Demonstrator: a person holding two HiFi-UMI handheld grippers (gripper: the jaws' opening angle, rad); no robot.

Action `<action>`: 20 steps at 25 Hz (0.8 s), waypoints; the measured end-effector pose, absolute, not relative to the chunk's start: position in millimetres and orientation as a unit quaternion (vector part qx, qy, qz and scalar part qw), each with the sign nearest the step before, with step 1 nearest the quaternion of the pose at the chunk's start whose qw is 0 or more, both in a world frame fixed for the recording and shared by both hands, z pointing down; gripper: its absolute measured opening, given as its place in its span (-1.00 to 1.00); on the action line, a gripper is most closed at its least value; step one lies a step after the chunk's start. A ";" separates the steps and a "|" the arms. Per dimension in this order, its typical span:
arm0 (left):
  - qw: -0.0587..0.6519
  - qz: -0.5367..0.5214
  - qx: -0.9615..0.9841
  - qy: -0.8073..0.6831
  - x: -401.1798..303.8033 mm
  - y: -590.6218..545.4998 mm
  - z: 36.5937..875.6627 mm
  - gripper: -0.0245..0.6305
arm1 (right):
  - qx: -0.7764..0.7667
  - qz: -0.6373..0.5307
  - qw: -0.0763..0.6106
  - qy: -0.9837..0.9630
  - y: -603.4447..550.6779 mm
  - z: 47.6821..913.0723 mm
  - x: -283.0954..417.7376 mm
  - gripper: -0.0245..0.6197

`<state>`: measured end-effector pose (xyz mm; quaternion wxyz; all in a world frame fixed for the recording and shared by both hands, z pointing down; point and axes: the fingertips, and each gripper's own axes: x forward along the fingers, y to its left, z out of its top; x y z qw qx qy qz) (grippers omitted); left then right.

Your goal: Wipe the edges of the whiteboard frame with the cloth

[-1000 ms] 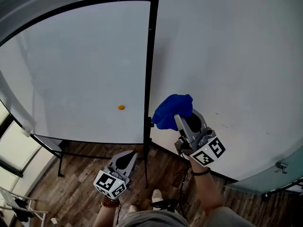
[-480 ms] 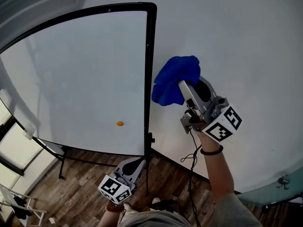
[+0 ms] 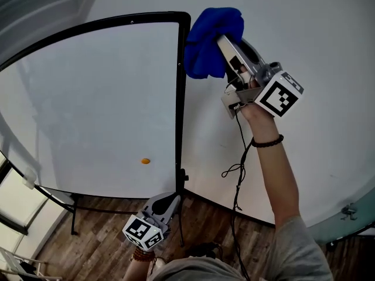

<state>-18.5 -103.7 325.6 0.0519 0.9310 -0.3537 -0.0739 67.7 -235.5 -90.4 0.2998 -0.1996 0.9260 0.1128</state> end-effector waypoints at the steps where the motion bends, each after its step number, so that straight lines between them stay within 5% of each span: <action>1: 0.054 -0.073 0.932 -0.351 -18.1 -104.4 327.5 -0.90 | -0.195 0.114 0.298 0.927 -236.0 -94.8 64.1 -0.63; 17: 0.073 -0.066 0.939 -0.329 -21.9 -122.1 360.4 -0.90 | -0.107 0.089 0.282 0.949 -245.1 -104.1 23.3 -0.58; 20: 0.074 -0.064 0.938 -0.331 -26.5 -123.2 361.1 -0.90 | -0.082 0.087 0.277 0.953 -239.3 -105.1 19.1 -0.42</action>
